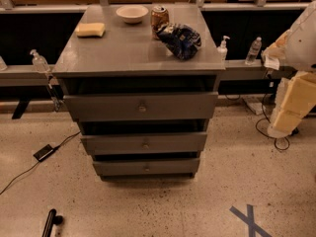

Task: Open top drawer

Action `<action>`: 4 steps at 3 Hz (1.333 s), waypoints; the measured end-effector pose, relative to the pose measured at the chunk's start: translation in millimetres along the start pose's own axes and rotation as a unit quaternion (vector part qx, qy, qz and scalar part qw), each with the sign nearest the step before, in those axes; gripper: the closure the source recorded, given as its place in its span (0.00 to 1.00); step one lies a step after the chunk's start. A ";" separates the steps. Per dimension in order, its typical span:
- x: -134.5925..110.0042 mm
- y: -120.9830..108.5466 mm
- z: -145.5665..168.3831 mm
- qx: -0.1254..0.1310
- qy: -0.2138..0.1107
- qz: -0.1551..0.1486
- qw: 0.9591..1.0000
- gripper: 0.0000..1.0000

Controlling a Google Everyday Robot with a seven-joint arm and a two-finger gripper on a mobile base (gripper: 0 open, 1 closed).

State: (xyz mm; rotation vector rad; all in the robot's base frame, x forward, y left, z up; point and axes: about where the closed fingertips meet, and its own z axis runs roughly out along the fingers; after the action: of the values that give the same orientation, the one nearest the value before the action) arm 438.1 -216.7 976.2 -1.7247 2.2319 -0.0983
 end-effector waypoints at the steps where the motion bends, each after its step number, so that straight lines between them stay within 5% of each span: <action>1: -0.7 -1.5 -0.6 0.003 -0.003 -0.001 1.000 0.00; 2: -1.9 -27.8 6.1 0.029 -0.016 -0.008 0.999 0.00; 3: -26.6 -112.8 35.9 0.104 -0.074 -0.045 0.991 0.00; 4: -59.6 -171.1 66.1 0.142 -0.108 -0.045 0.983 0.00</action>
Offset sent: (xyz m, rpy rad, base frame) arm 0.0725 -0.0150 -0.0019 0.0281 -0.1493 0.0266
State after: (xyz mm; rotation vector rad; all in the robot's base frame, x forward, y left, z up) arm 629.8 -196.8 967.9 -1.5983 1.8843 -0.2271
